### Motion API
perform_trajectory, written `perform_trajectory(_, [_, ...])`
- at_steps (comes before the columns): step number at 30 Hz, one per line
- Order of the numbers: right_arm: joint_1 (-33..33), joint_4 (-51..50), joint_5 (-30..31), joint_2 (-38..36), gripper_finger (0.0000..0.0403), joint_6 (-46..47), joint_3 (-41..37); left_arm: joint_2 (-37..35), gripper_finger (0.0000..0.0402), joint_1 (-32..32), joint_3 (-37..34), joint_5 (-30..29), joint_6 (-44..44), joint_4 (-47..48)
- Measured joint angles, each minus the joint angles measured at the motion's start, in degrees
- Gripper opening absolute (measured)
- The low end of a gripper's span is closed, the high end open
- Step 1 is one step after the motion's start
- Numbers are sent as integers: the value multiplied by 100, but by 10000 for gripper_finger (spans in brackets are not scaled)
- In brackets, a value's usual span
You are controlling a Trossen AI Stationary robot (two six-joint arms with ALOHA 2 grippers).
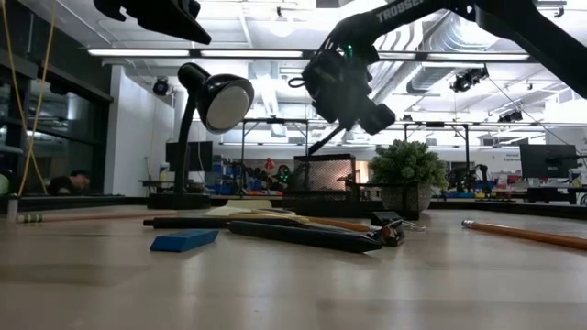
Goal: Pick and place office supplies into organizer
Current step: Put the right pen into the desk organizer
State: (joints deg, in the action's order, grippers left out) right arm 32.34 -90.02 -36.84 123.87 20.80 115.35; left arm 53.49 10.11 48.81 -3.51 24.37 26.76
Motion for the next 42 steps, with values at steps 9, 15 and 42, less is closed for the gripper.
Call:
perform_trajectory(9, [36, -1, -630, 0, 29, 330, 0, 0, 1, 0, 0, -2, 76, 0])
perform_trajectory(15, [151, 0, -1181, 0, 29, 668, 0, 0, 1, 0, -1, -2, 89, 0])
perform_trajectory(42, [610, 0, -1874, 442, 29, 1325, 4, 0, 1, 2, -1, 0, 86, 20])
